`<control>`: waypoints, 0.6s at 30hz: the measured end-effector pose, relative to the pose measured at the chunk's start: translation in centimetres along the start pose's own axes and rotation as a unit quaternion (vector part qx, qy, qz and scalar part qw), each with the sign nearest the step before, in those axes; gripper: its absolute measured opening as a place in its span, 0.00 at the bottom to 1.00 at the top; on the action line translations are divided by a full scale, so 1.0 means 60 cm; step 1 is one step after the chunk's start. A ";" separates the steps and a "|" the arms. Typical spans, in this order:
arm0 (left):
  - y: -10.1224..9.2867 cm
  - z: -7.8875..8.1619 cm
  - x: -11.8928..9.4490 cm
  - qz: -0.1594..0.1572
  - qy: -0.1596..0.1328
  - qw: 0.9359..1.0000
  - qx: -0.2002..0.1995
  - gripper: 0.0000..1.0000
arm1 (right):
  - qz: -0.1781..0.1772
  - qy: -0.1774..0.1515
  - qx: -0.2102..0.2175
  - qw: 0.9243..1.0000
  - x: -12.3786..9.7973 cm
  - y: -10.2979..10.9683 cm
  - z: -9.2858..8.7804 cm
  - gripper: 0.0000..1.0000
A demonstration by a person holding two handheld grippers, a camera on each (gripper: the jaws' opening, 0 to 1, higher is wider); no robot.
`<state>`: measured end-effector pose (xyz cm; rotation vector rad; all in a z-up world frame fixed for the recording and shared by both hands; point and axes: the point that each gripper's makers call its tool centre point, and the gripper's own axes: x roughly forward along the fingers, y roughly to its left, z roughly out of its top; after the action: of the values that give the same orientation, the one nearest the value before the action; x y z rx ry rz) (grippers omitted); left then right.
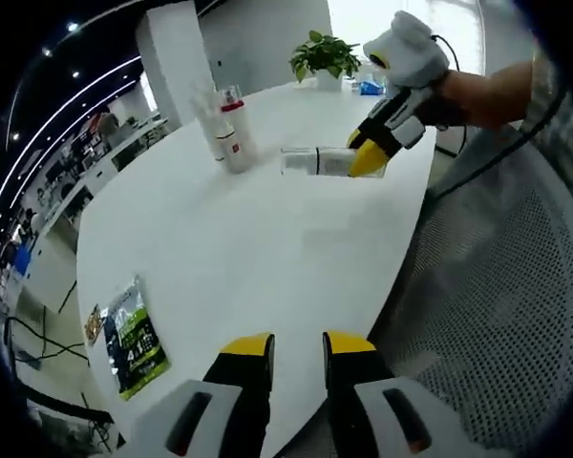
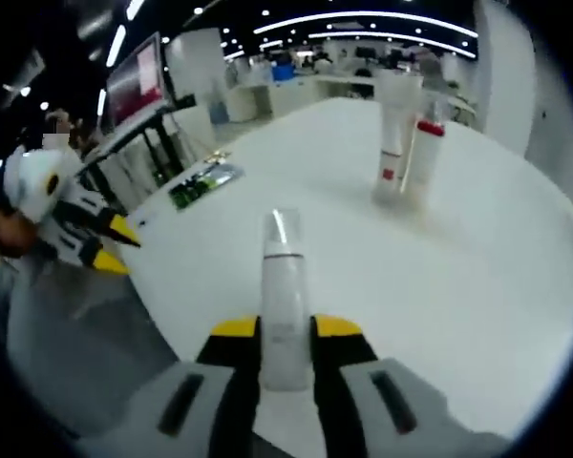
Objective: Arrange the skincare products in the storage area until every visible bottle or jar stands upright without overlapping.
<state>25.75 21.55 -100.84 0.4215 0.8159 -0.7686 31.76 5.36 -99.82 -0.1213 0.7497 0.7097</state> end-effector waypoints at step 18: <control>-0.090 0.155 0.019 -0.265 -0.179 0.802 -0.505 0.23 | 0.016 -0.067 -0.052 0.996 -0.026 0.091 0.042 0.18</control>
<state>26.77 11.82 -96.16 -0.9333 0.8687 -0.7711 28.97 9.54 -96.15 -0.1542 0.5878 0.7795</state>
